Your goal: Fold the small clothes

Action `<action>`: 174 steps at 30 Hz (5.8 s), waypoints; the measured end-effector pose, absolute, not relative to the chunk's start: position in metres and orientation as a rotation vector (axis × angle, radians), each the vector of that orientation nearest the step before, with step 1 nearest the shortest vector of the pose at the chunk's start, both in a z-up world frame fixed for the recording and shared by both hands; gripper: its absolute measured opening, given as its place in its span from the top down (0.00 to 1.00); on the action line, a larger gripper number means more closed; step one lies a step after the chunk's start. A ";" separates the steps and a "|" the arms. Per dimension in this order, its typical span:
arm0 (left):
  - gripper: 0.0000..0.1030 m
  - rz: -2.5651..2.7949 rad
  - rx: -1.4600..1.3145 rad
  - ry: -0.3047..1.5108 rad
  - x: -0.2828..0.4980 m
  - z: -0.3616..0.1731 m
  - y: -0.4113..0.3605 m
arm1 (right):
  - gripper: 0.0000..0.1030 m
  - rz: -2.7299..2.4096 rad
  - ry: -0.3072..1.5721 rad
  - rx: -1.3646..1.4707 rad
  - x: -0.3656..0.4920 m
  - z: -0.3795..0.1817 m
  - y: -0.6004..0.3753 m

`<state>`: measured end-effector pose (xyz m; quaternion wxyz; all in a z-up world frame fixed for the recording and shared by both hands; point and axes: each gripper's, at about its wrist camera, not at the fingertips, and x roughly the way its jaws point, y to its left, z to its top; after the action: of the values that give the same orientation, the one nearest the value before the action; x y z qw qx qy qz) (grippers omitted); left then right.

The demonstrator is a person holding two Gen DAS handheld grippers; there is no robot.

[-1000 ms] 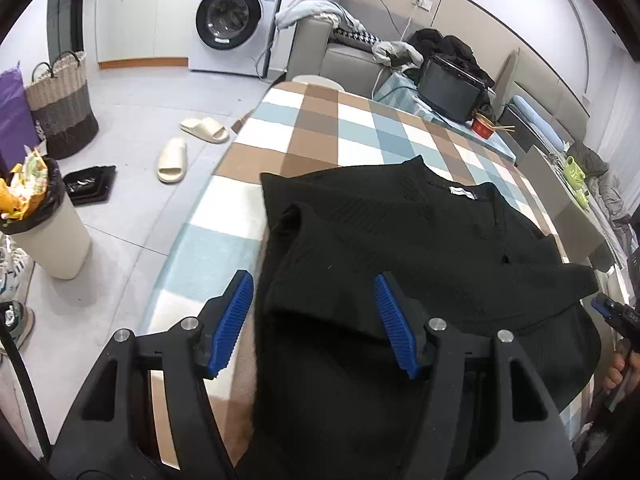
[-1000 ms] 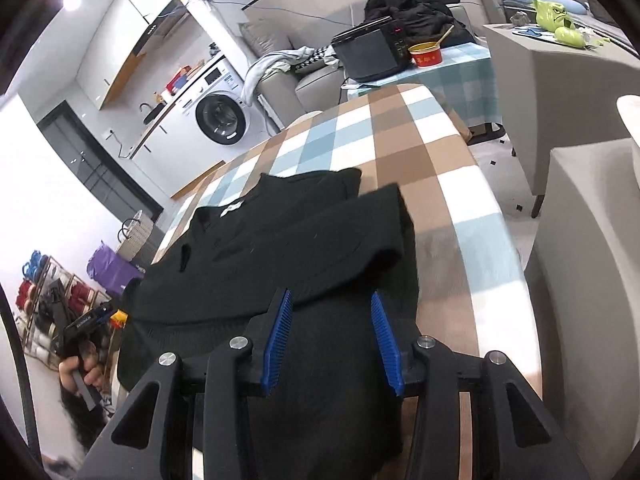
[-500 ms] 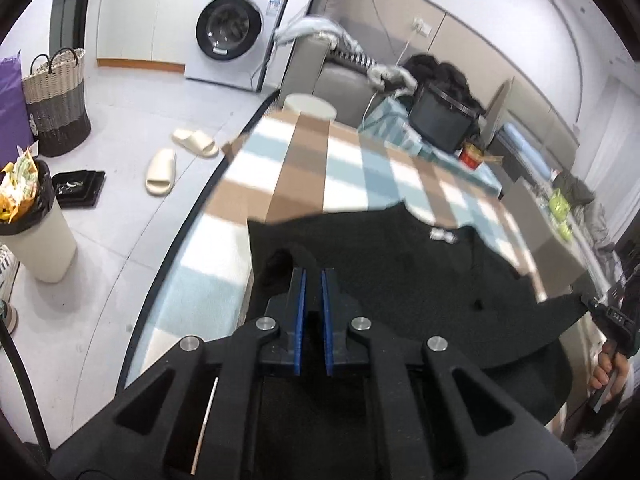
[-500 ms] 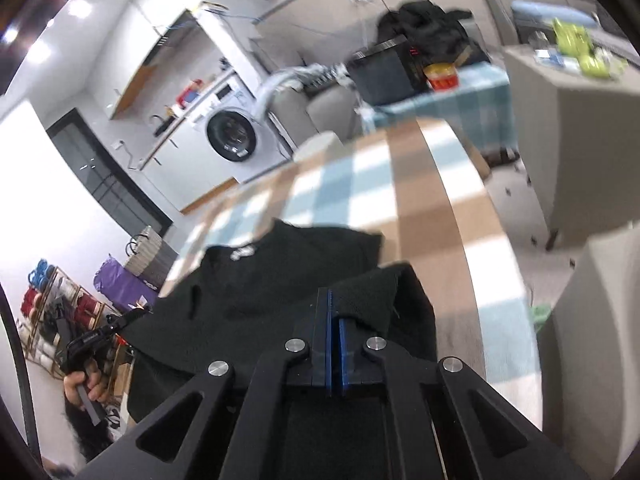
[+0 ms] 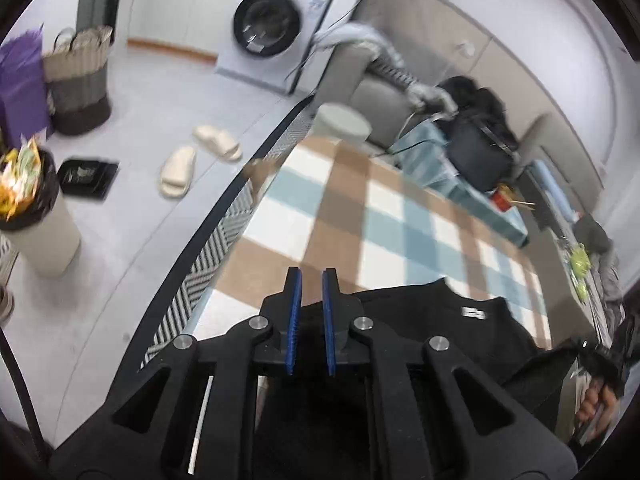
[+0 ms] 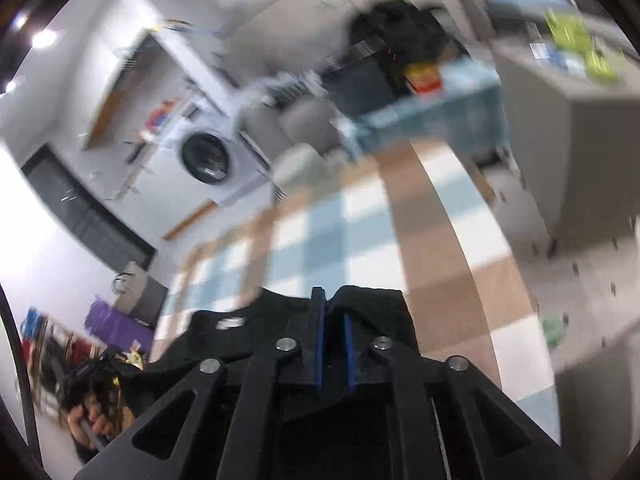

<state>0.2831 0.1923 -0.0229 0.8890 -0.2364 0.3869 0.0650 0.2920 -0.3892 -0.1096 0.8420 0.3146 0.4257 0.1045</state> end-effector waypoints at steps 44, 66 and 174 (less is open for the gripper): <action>0.39 0.114 -0.540 0.815 0.314 -0.046 0.172 | 0.57 0.218 0.966 0.633 0.242 -0.138 -0.403; 0.39 0.129 -0.261 0.940 0.337 -0.095 0.145 | 0.57 0.235 1.012 0.550 0.288 -0.160 -0.384; 0.94 -0.005 -0.271 0.868 0.039 -0.077 0.125 | 0.30 0.254 0.874 0.411 0.113 -0.126 -0.356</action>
<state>0.0392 0.1255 -0.0769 0.8984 -0.1311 0.4191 -0.0022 0.1130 -0.3560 -0.1262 0.8779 0.1970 0.4191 0.1219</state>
